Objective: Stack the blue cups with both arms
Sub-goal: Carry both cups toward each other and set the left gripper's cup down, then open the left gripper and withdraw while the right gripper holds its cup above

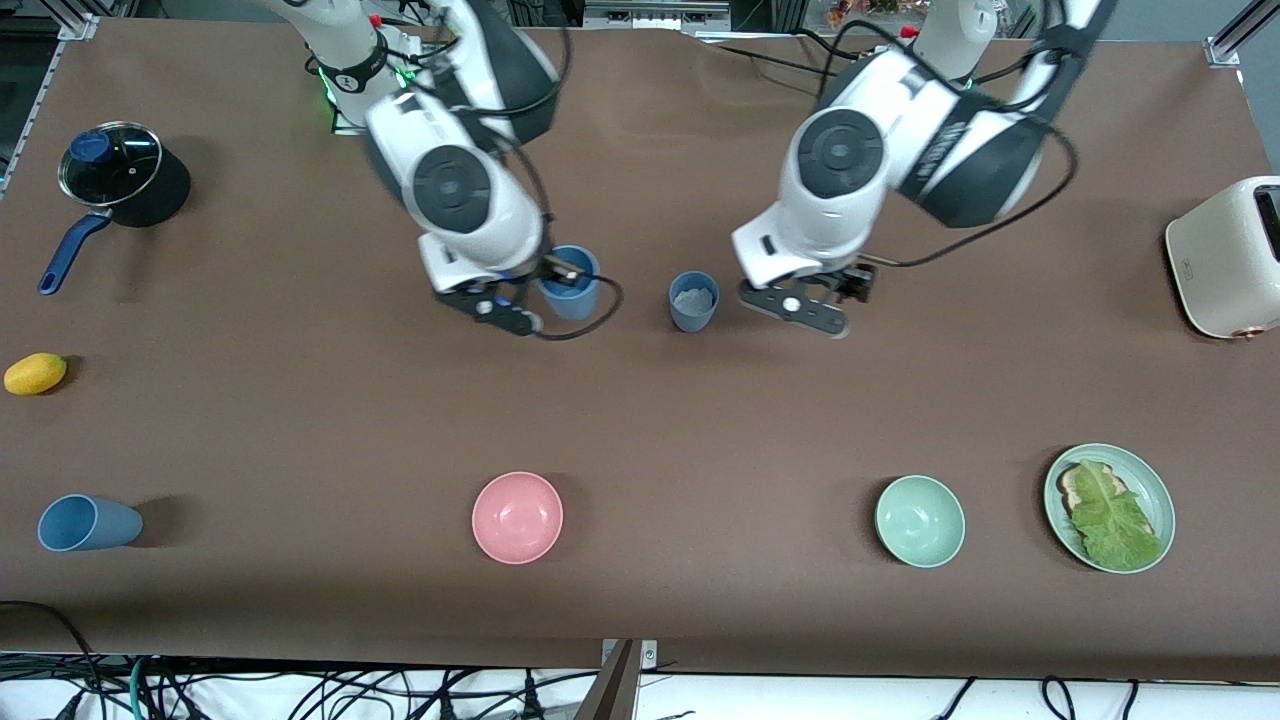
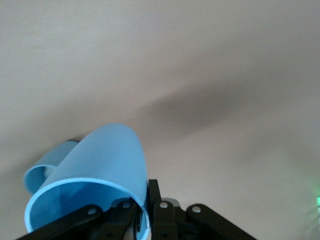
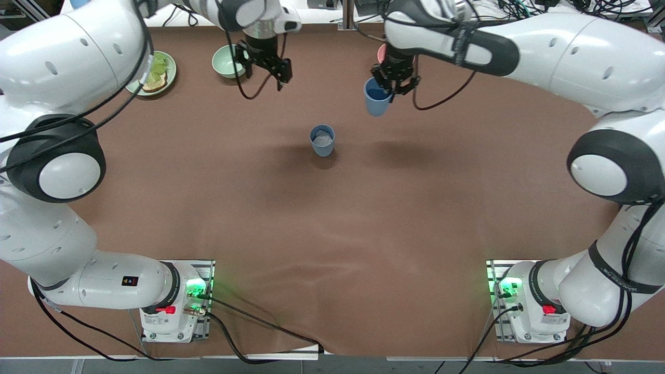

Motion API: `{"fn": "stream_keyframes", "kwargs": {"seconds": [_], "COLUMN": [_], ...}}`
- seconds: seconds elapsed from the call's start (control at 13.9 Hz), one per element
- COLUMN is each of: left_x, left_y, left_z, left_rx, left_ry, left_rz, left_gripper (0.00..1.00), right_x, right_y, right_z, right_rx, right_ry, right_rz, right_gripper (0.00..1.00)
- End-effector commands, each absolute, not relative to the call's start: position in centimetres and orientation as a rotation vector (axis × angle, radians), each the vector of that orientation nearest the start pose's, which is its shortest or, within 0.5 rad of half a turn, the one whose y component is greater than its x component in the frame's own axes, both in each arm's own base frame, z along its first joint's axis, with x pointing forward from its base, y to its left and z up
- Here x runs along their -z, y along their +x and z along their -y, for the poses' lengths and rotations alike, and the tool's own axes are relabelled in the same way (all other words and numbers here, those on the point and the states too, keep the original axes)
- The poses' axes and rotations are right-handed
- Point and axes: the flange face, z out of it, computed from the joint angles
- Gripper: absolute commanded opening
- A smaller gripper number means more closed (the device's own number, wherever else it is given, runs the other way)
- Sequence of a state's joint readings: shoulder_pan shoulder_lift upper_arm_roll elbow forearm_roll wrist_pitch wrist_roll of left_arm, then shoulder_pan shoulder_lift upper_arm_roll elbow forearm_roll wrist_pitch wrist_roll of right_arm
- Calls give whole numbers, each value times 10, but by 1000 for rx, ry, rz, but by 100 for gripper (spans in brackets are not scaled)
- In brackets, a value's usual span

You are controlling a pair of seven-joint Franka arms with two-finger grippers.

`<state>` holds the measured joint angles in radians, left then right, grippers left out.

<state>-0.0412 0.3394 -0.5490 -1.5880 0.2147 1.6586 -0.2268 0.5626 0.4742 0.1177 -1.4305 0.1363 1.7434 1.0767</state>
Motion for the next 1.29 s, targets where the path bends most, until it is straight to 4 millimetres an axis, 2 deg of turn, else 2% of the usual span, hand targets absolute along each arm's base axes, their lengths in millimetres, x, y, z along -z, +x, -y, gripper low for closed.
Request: {"fn": "stream_keyframes", "kwargs": {"seconds": [0.0,0.14,0.22,0.43,0.58,0.65,0.79,0.86,1.01,1.08,1.22], "left_x": [-460,-470,-483,-530,-555,-580,-608,-607,-602,-602,-588], "left_y": [569,574,574,566,564,565,562,561,552,550,531], "left_z": [255,233,224,195,168,150,121,113,105,89,66], "left_rx": [-306,-306,-274,-209,-200,-196,-141,-145,-171,-152,-55], "left_ry": [-2940,-2940,-2943,-2976,-3009,-3067,-3108,-3110,-3111,-3113,-3164], "left_rz": [-646,-624,-593,-491,-408,-345,-237,-215,-210,-187,-179], "left_gripper": [100,100,100,100,100,100,100,100,100,100,100], "right_x": [-410,-401,-397,-387,-376,-374,-360,-357,-355,-354,-345], "right_y": [542,540,538,533,523,519,517,509,509,508,503], "right_z": [-478,-503,-510,-526,-539,-544,-548,-554,-552,-552,-552], "right_rx": [-353,-327,-317,-337,-349,-345,-365,-390,-411,-420,-440], "right_ry": [-2986,-2956,-2940,-2890,-2900,-2893,-2888,-2895,-2895,-2903,-2919], "right_rz": [-763,-794,-806,-802,-785,-798,-826,-816,-821,-822,-824], "right_gripper": [0,0,0,0,0,0,0,0,0,0,0]}}
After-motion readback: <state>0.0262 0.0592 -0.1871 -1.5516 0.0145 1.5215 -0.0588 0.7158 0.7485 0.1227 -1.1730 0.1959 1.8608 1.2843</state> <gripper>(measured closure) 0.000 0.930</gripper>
